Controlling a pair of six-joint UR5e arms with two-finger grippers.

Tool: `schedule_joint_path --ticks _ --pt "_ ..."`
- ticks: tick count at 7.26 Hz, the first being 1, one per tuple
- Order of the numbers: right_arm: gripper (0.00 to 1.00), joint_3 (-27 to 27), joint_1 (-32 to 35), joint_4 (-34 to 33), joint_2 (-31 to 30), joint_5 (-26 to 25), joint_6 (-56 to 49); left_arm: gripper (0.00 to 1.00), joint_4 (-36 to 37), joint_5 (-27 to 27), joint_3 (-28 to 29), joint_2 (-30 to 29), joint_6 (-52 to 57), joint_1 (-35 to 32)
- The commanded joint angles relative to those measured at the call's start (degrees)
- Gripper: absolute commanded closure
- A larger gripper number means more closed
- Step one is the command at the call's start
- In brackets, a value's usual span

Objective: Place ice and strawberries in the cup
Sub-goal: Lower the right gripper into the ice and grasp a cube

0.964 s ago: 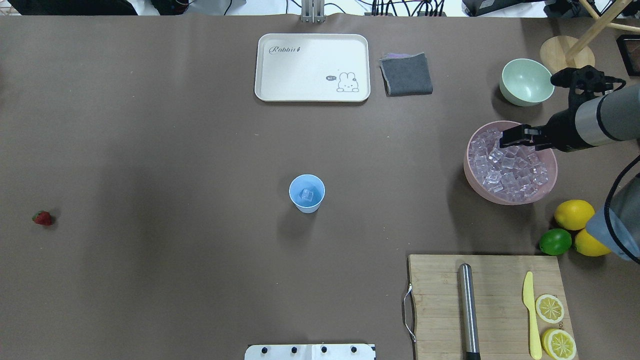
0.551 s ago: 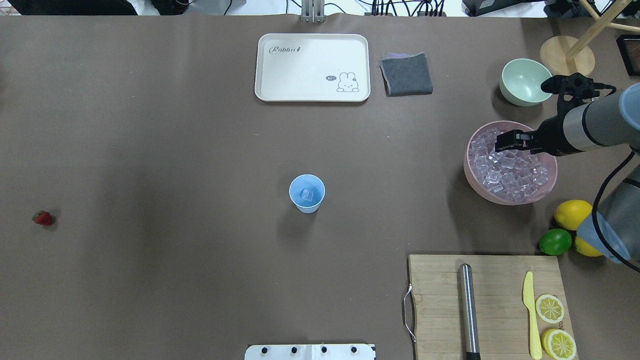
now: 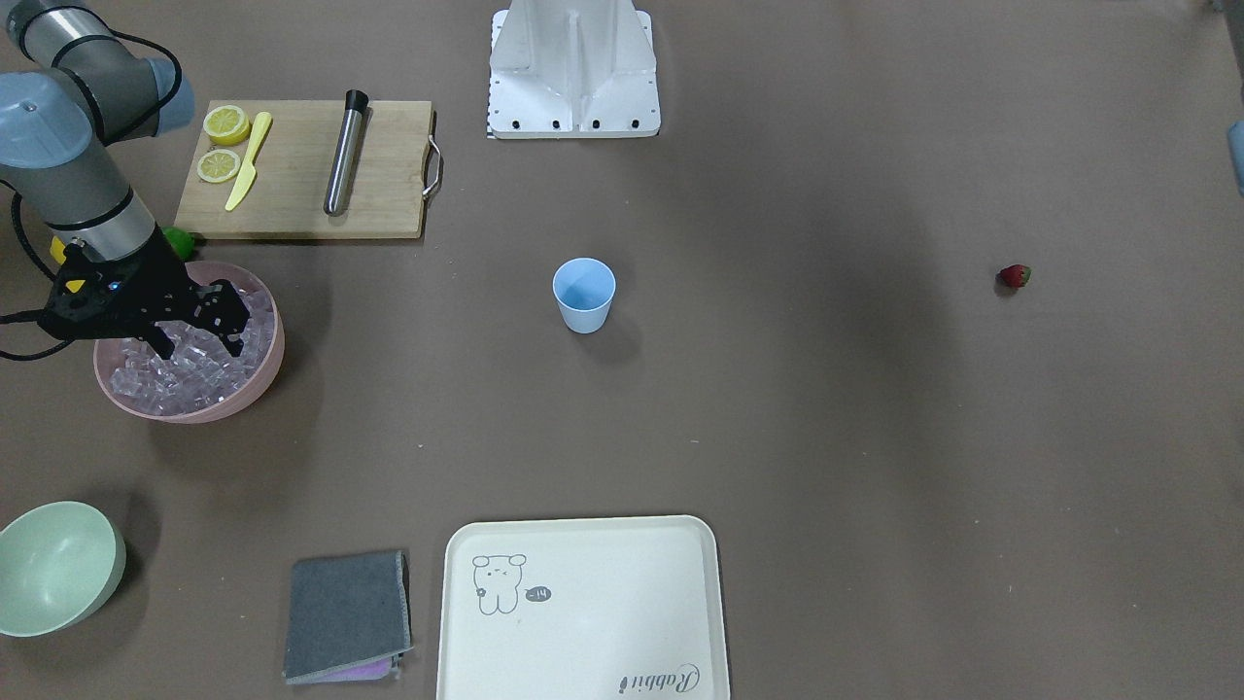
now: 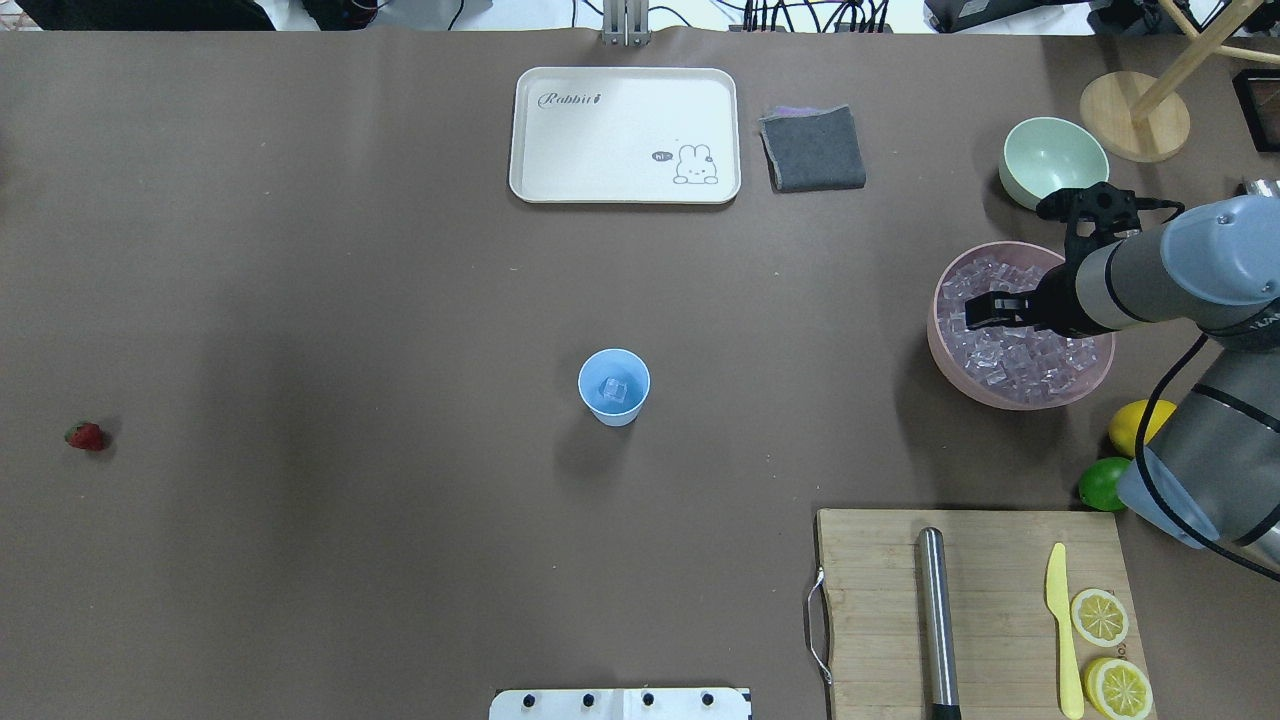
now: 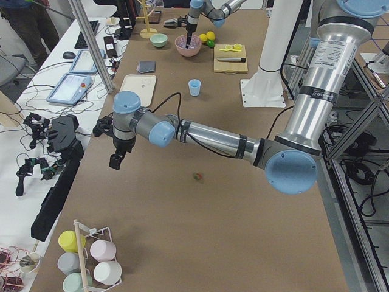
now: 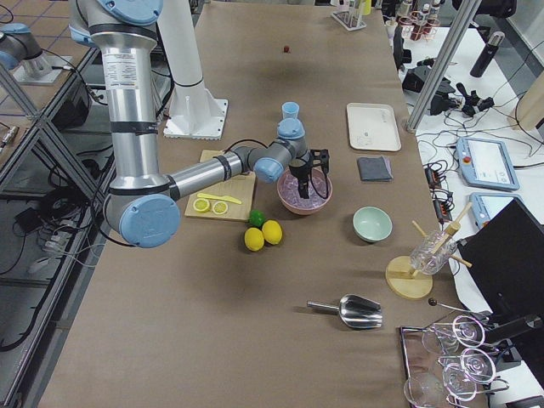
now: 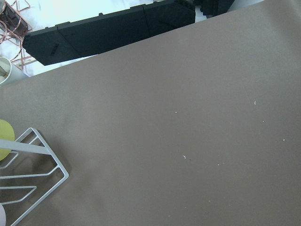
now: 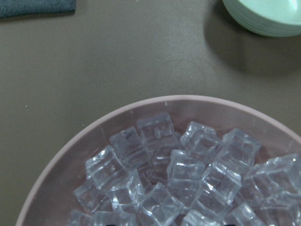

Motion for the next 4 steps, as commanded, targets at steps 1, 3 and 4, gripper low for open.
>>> schedule_joint_path --ticks 1,3,4 --pt "0.22 -1.1 -0.5 -0.1 0.2 -1.5 -0.1 0.02 0.0 0.0 0.0 0.2 0.0 0.0" --pt "0.62 -0.9 -0.5 -0.1 0.3 -1.3 -0.2 0.02 0.0 0.0 0.2 0.0 0.0 0.0" --pt "0.84 -0.5 -0.3 -0.1 0.3 -0.7 -0.4 0.02 0.0 0.0 0.1 0.0 0.0 0.0"
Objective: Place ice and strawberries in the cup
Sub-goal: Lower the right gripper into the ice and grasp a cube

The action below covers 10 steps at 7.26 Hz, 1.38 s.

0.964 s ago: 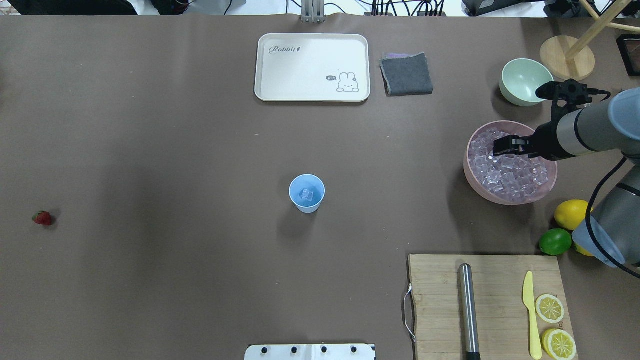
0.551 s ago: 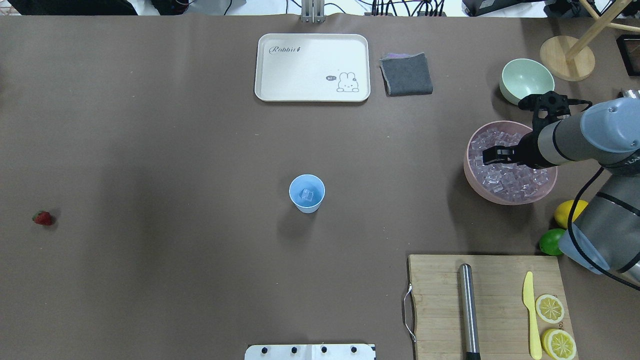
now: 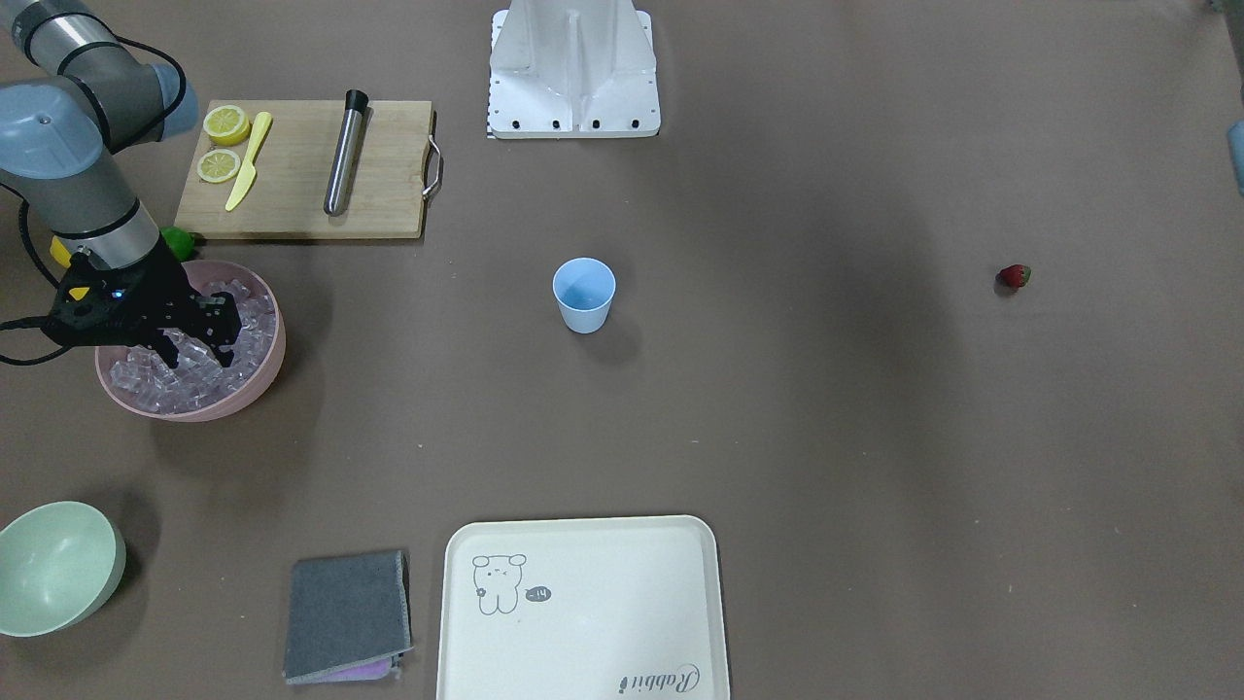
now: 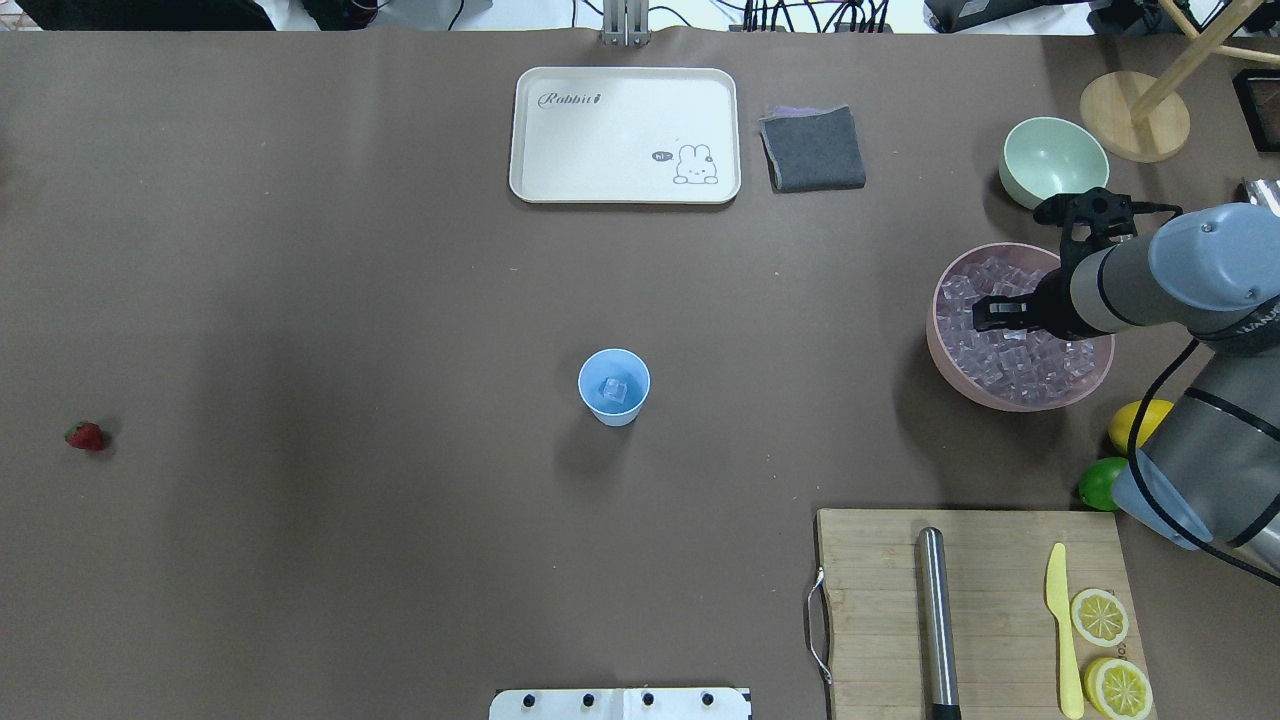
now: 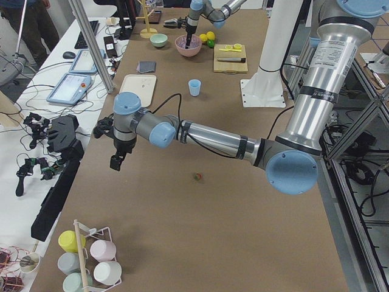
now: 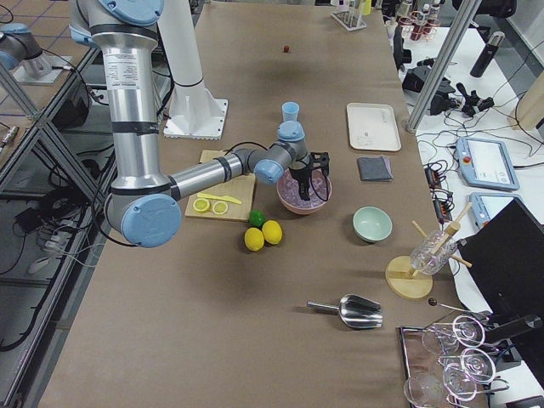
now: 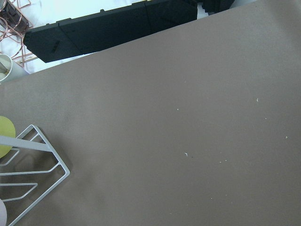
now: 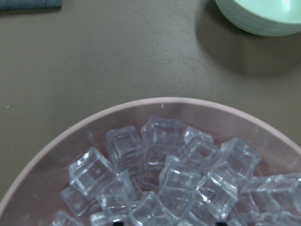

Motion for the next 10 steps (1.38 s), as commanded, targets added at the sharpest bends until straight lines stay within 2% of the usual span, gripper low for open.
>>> schedule_joint_path --ticks 1,4,6,10 --pt "1.00 0.5 0.8 0.0 0.2 1.2 -0.7 0.02 0.0 0.0 0.0 0.0 0.0 0.0" --pt "1.00 1.9 4.1 0.0 0.1 3.5 -0.8 0.02 -0.1 0.0 0.0 0.3 0.0 0.0" --pt "1.00 4.8 7.2 0.0 0.2 7.3 -0.8 0.02 0.0 0.0 0.4 0.0 -0.1 0.1" --pt "1.00 5.3 6.0 0.1 10.4 7.1 -0.7 0.02 -0.1 -0.3 0.0 0.2 -1.1 0.7"
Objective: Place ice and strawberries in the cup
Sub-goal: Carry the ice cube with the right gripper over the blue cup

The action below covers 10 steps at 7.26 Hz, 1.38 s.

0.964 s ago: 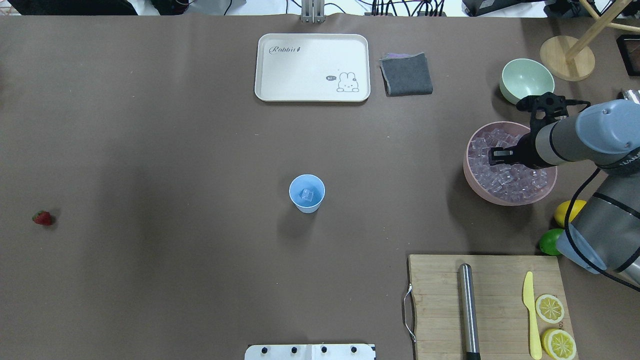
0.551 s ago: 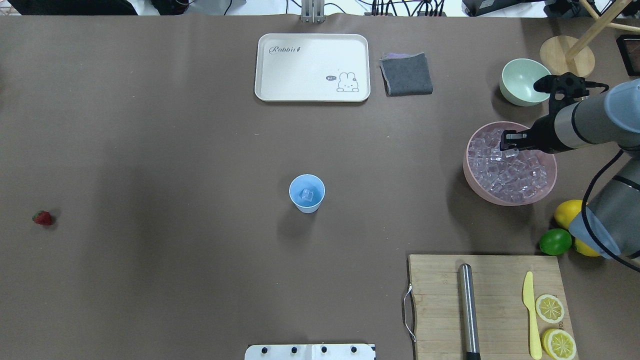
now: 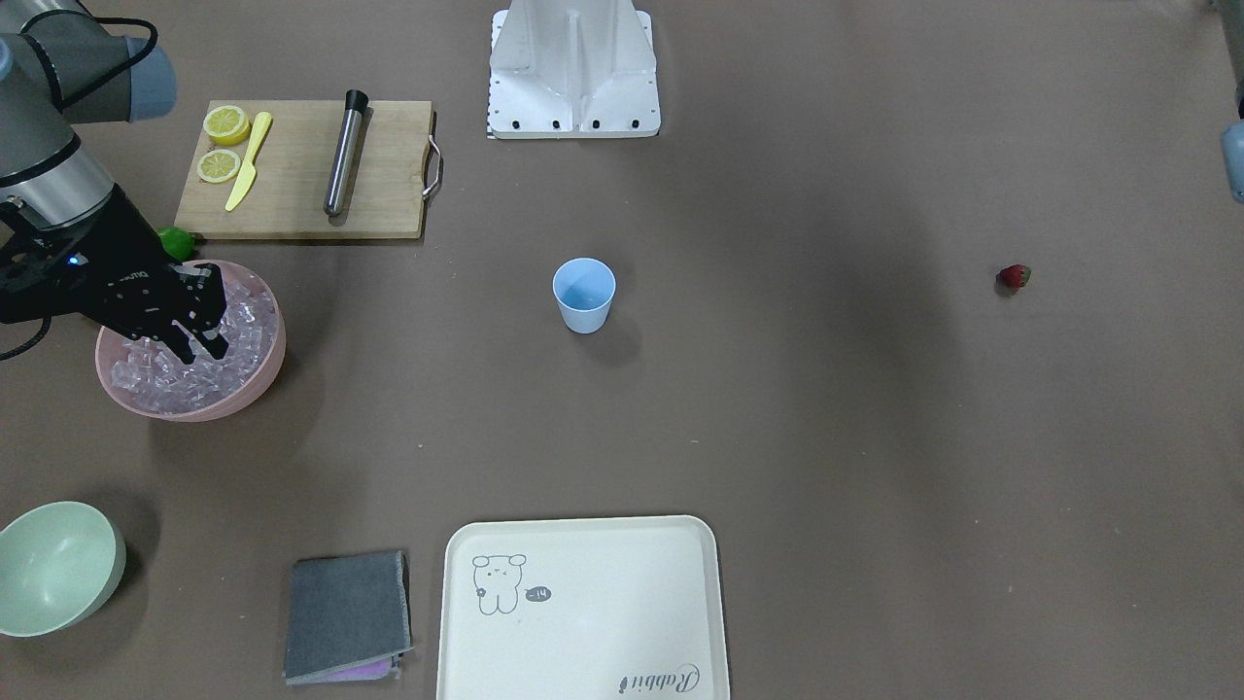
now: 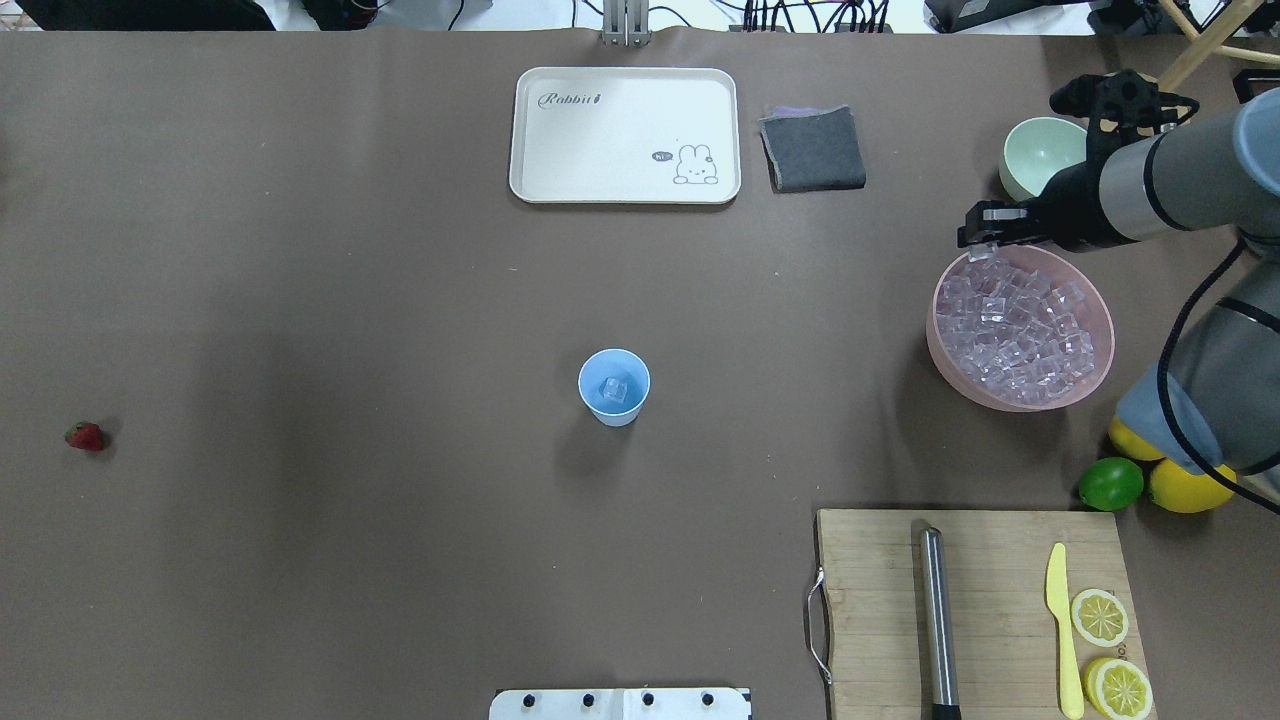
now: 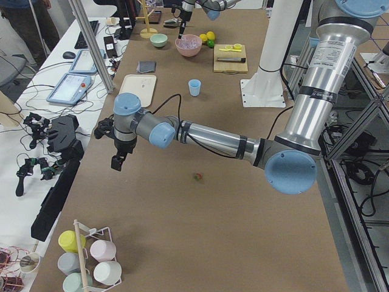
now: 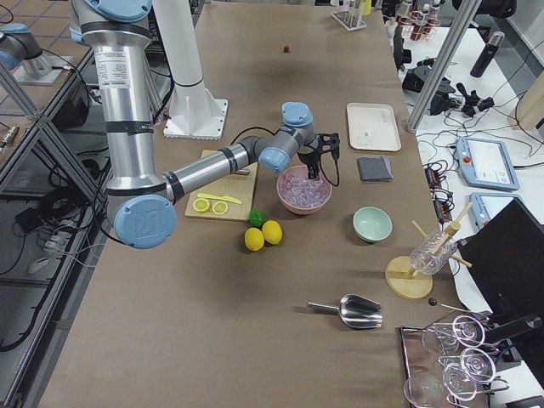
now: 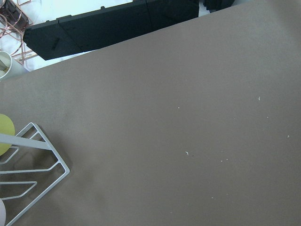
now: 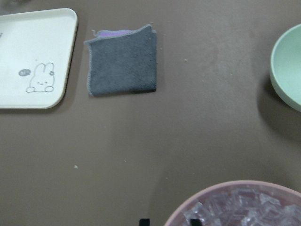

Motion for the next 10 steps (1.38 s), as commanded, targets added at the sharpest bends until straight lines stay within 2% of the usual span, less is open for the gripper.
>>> schedule_joint_path --ticks 1,4,10 --pt "1.00 -0.4 -2.7 -0.1 6.0 -1.0 0.1 0.02 0.1 -0.4 0.0 -0.2 -0.2 0.1" --pt "1.00 -0.7 -10.1 -0.1 11.7 -7.6 0.4 0.02 0.1 -0.5 -0.3 -0.4 -0.2 2.2" --pt "1.00 -1.1 -22.2 0.3 16.3 -18.1 -0.1 0.02 0.0 -0.6 -0.9 -0.7 -0.2 2.8"
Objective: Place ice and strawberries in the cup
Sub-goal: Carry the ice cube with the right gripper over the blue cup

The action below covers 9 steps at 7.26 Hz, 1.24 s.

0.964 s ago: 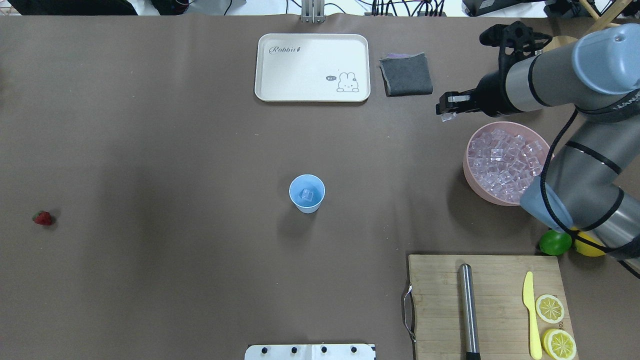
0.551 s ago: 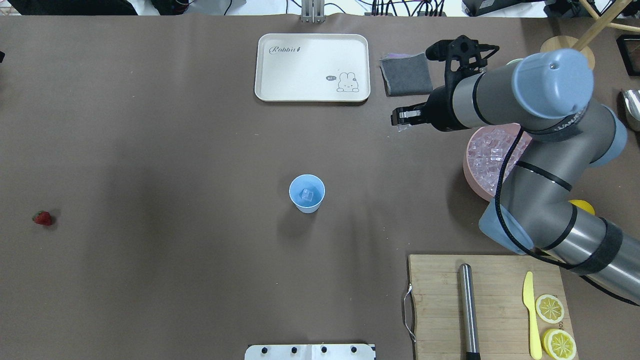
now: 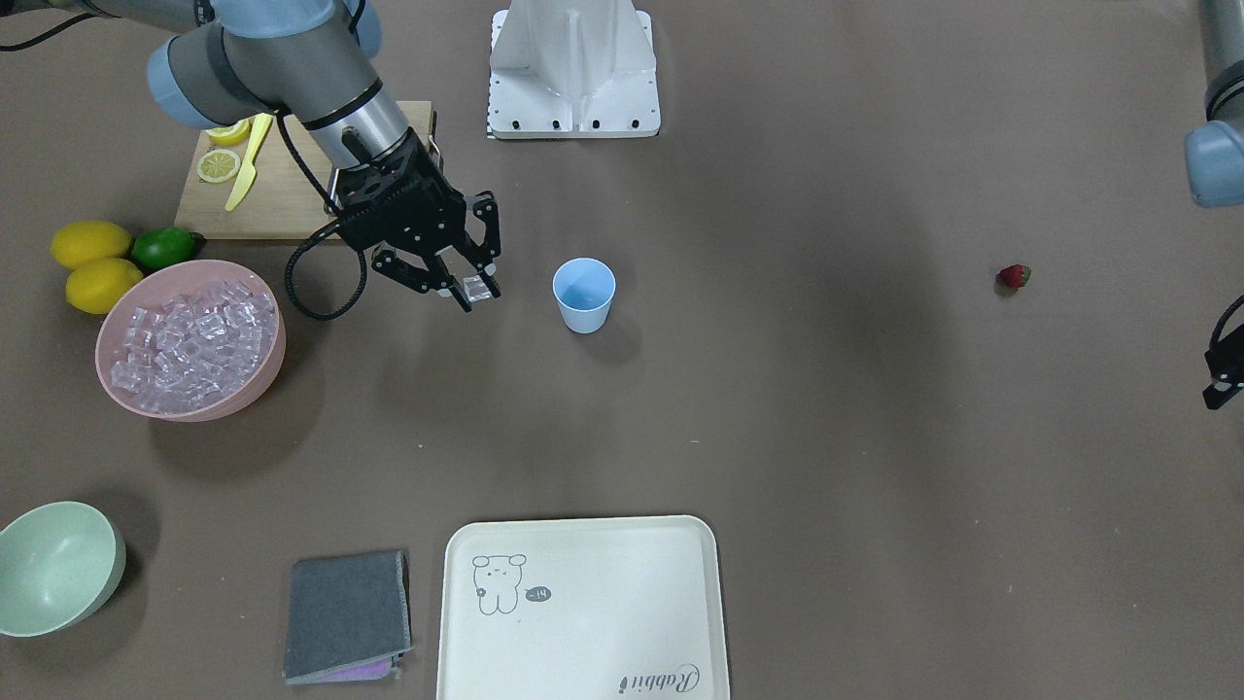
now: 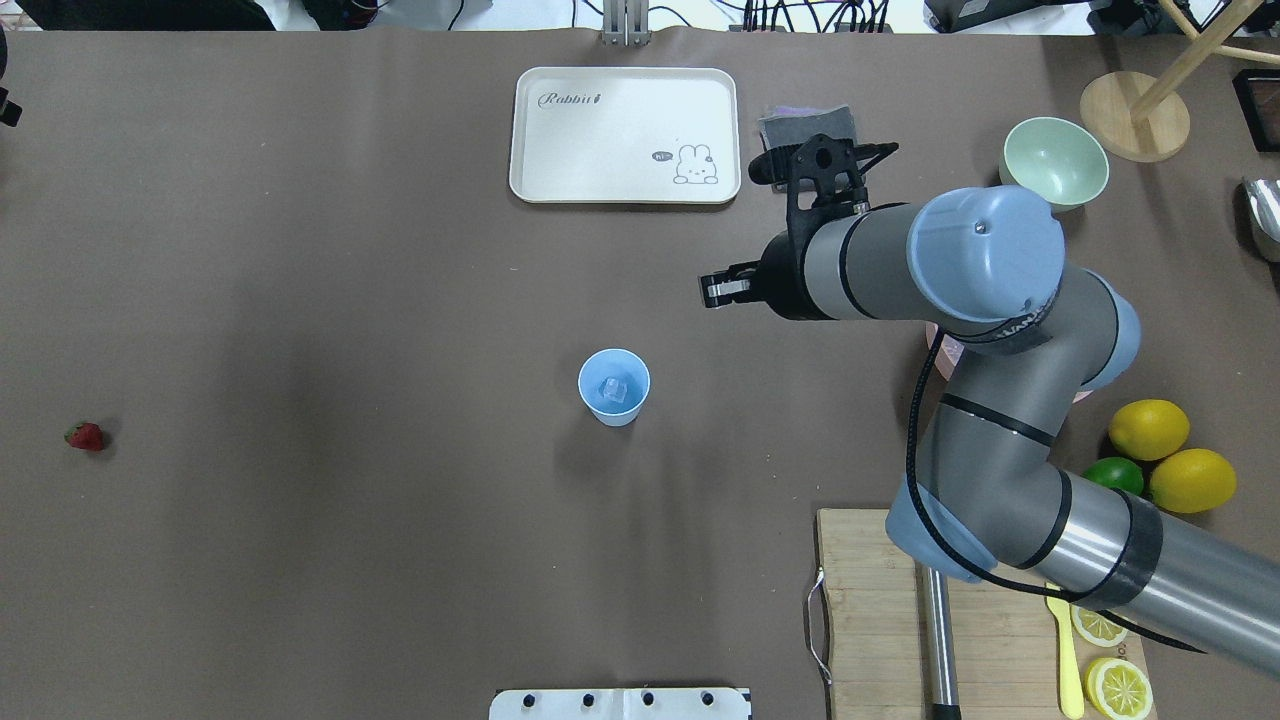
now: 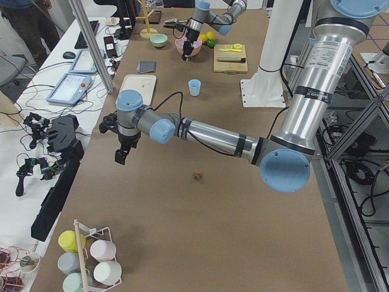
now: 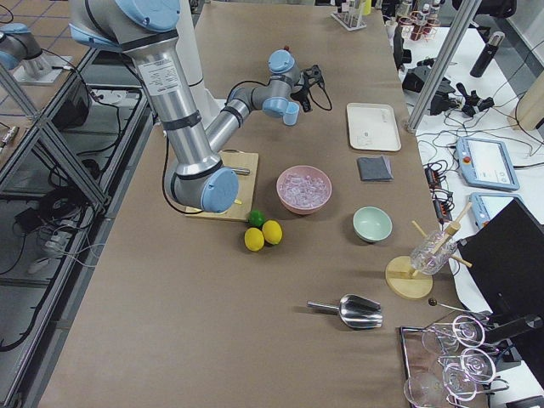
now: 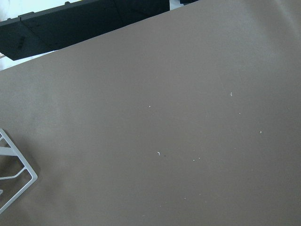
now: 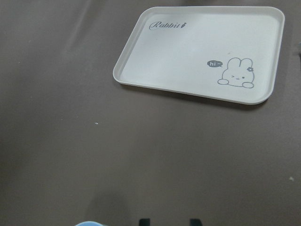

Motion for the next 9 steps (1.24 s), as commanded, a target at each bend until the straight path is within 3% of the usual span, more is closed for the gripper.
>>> schedule_joint_path --ticks 1,6,9 --pt "1.00 -0.4 -4.3 0.1 1.4 -3.6 -2.0 0.02 -0.1 -0.1 -0.2 0.2 0.0 0.1" --pt "1.00 -2.8 -7.3 0.3 3.5 -6.3 -2.7 0.02 -0.2 -0.1 -1.4 0.6 0.0 0.3" --pt "1.00 -8.0 -8.0 0.3 8.8 -6.5 -3.7 0.02 -0.2 -0.1 -1.5 1.0 0.0 0.7"
